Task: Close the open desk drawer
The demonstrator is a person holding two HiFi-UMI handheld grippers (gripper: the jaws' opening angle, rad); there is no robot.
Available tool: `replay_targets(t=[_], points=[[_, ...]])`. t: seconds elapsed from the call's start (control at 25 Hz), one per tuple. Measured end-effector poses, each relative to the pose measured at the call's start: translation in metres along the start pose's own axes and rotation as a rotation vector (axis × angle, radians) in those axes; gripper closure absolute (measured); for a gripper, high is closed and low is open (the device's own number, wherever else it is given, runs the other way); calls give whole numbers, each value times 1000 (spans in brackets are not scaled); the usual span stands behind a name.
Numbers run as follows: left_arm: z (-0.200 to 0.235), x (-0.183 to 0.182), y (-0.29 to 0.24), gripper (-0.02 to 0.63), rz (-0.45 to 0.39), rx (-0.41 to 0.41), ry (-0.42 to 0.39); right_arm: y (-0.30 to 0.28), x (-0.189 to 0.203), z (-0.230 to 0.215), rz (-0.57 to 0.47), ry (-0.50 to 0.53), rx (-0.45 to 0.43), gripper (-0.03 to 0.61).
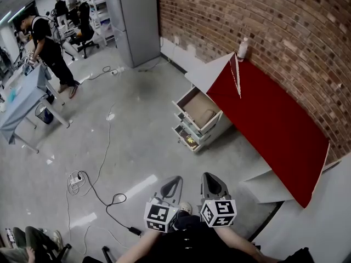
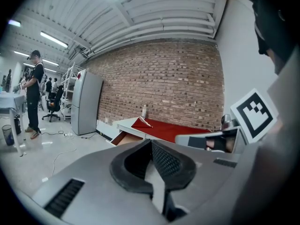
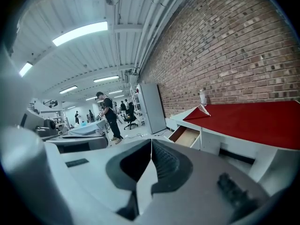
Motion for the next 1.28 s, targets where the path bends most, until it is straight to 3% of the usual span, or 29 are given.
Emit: replay_targets(t=[0.76,1.28], points=[[-8,2,-39,604,20,-39,23,-27,-9,-37,5,-2,-55,566],[2,-2,-65,604,36,-9,48,-45,-13,-51,32,-9,-24,566]])
Point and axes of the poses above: the fingertips, and each gripper's own axes: y backward along the fingers, z to its left, x out of its underside, the point moved 10 cm from there along y, backward along the fingers
